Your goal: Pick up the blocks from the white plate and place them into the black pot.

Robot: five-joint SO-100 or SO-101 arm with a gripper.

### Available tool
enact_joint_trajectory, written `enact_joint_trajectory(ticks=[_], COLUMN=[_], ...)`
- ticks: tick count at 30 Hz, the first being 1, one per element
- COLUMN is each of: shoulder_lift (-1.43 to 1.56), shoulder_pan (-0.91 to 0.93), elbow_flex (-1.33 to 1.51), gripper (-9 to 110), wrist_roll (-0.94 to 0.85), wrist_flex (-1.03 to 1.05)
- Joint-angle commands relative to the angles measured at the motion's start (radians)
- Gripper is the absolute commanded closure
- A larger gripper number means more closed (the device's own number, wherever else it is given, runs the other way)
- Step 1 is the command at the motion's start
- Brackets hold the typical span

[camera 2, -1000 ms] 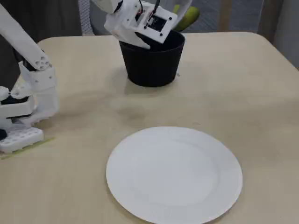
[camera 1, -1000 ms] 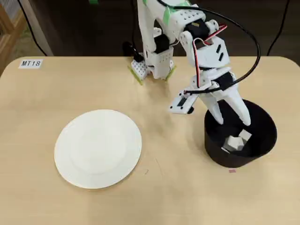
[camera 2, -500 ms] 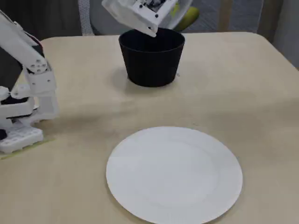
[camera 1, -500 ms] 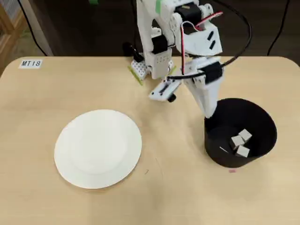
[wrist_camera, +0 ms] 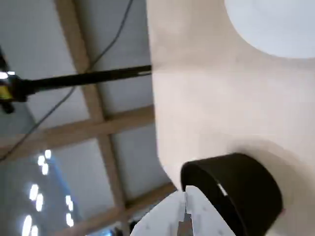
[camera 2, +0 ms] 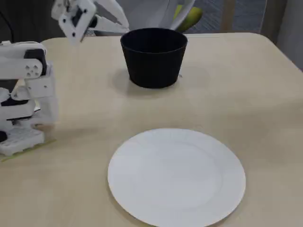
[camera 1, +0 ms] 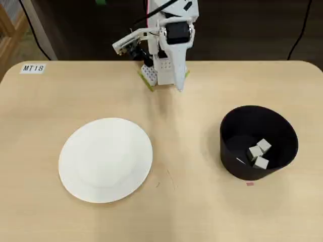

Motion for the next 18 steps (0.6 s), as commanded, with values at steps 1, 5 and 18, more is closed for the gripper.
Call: enact_joint_trajectory(ticks=[1, 5, 18], shoulder_lift=[0.112, 0.114, 0.114], shoulder_pan=[-0.043, -0.038, -0.029], elbow_flex=[0.072, 0.126, 0.457], gripper=[104, 104, 104], wrist_roll=[-0.02, -0.069, -0.097], wrist_flex=[0.015, 0.005, -0.08])
